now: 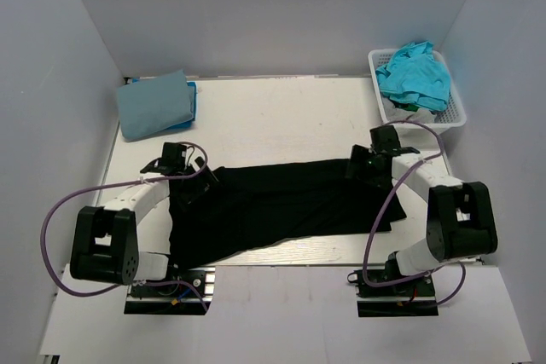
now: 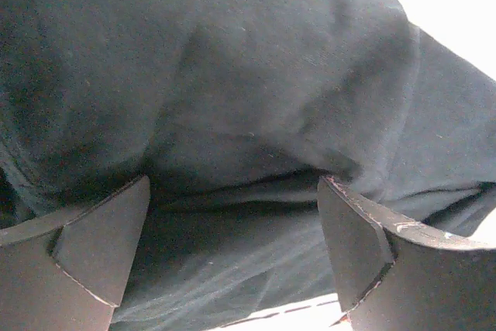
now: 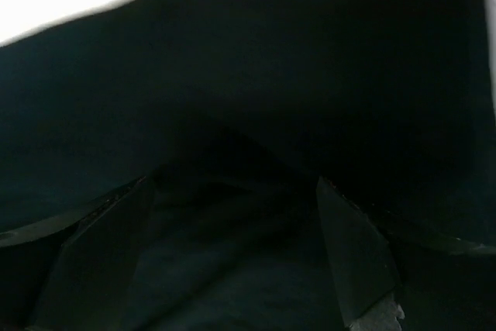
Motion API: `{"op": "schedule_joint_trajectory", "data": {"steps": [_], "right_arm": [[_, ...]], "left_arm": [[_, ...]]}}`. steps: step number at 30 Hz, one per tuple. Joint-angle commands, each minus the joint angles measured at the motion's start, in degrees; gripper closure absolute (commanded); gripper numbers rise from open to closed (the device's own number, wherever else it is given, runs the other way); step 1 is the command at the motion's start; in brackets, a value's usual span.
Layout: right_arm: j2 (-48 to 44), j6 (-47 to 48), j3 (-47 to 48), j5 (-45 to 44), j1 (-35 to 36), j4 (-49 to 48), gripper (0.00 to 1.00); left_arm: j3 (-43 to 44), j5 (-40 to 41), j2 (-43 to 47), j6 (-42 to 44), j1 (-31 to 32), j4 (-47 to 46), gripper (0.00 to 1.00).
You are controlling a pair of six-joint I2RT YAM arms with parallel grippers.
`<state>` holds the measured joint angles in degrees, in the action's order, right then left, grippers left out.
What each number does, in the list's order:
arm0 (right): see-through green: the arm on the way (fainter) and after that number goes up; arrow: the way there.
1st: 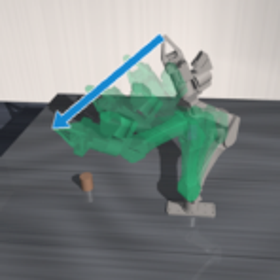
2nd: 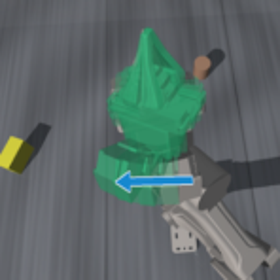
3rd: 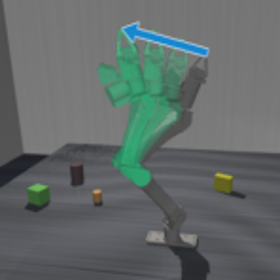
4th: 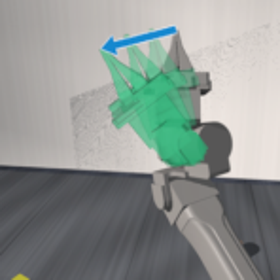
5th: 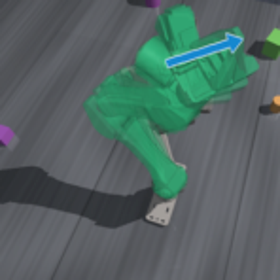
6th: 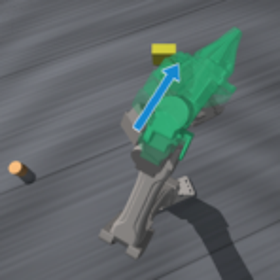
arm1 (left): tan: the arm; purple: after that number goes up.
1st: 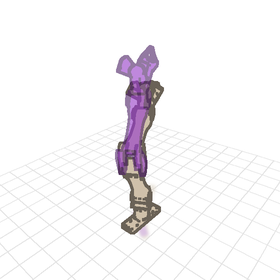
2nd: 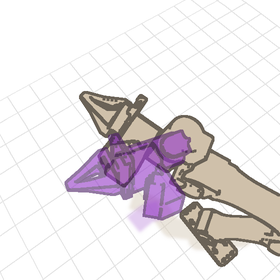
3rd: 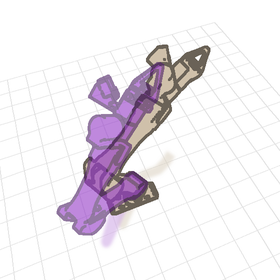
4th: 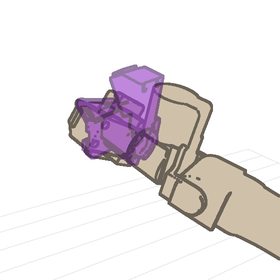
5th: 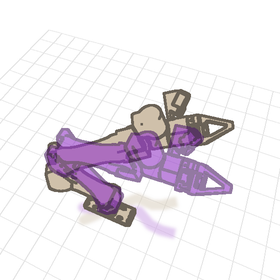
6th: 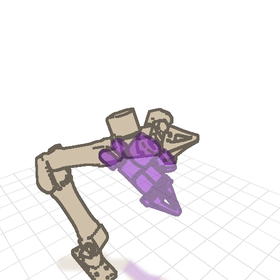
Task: Fold and stack the t-shirts
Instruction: Fold the other side of the tshirt into a rectangle
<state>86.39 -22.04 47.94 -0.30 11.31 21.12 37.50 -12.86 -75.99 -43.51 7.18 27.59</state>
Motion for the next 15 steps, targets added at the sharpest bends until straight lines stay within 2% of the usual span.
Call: {"op": "schedule_joint_trajectory", "data": {"steps": [1, 4, 11, 15], "right_arm": [[-4.55, -2.64, -2.23, -4.27, -2.69, 6.46, 0.10], [-7.72, -3.44, -2.24, -6.21, -5.15, 8.75, 0.10], [-11.51, -1.69, 0.92, -2.70, -6.30, 9.29, 0.10], [-13.53, 1.48, 2.50, 7.73, -5.69, 2.72, 0.10]], "left_arm": [[1.52, 4.95, -1.88, 2.02, -0.59, 2.38, 0.00], [1.53, 4.95, -3.11, 2.02, -0.59, 2.38, 0.00], [4.95, 8.54, -3.12, 2.02, -0.59, 5.53, 0.00], [11.09, 11.02, 0.65, 2.02, 0.11, 9.93, 0.00]]}}
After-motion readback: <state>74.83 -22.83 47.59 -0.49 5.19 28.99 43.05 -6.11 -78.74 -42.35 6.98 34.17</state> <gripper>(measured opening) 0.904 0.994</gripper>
